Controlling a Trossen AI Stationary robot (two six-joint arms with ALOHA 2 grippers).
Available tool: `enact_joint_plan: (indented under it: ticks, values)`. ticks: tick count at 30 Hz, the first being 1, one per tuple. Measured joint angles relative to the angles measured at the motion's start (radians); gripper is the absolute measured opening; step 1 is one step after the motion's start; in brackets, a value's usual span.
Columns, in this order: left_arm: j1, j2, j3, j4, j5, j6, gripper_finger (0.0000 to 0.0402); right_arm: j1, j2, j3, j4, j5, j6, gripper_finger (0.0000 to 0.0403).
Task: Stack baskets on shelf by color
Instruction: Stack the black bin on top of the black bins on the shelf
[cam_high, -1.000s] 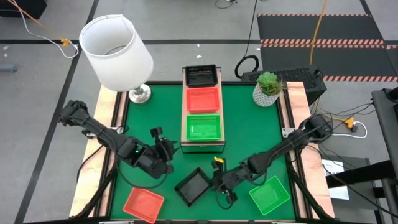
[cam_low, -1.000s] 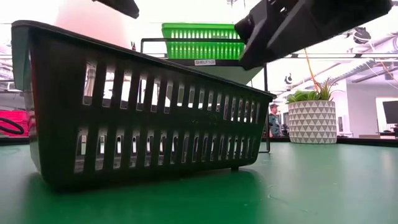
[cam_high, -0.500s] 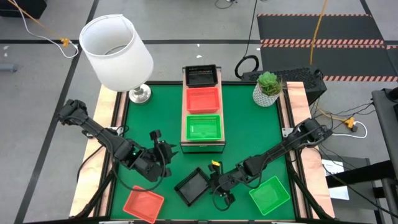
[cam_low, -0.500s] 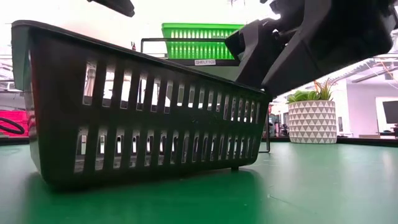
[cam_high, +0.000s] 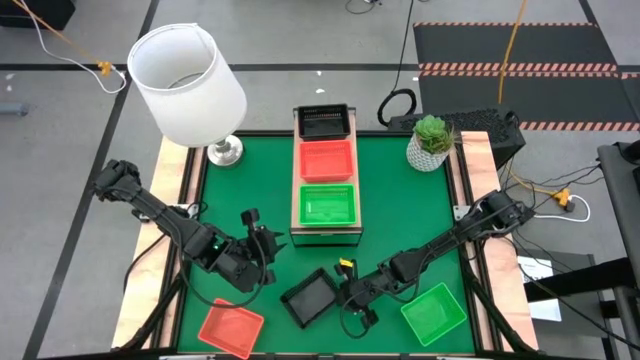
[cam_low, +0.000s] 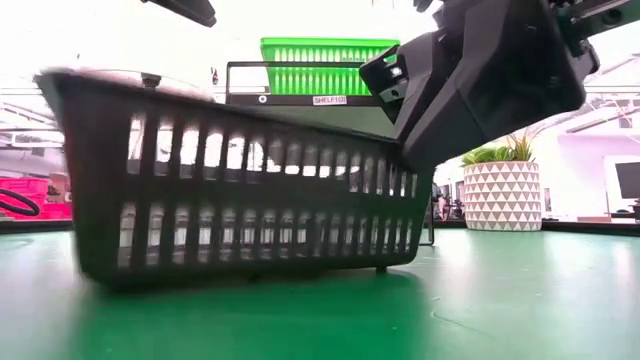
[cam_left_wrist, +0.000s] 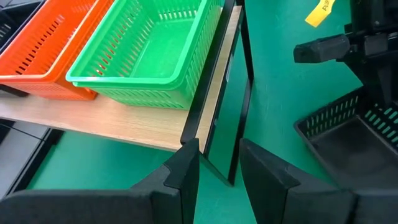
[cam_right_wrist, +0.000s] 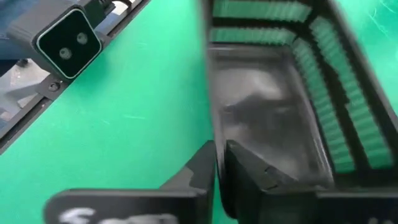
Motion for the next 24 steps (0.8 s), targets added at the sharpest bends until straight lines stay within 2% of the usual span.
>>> enact_joint_plan:
  ticks: [4,11,19,24]
  values:
    - [0.0,0.0,0.0,0.0,0.0,0.0,0.0117,0.0,0.0,0.0,-0.004,0.0,-0.007,0.0009]
    - [0.0,0.0,0.0,0.0,0.003,-0.011,0.0117,0.005,-0.033,0.001,0.0,-0.002,-0.01,0.0016]
    - [-0.001,0.0,0.0,-0.002,0.025,-0.026,0.0117,0.016,-0.222,0.008,-0.021,0.005,-0.04,0.0009]
    - [-0.011,0.0,0.0,-0.027,0.025,-0.018,0.0117,0.016,-0.365,0.008,-0.097,0.111,-0.063,0.0008]
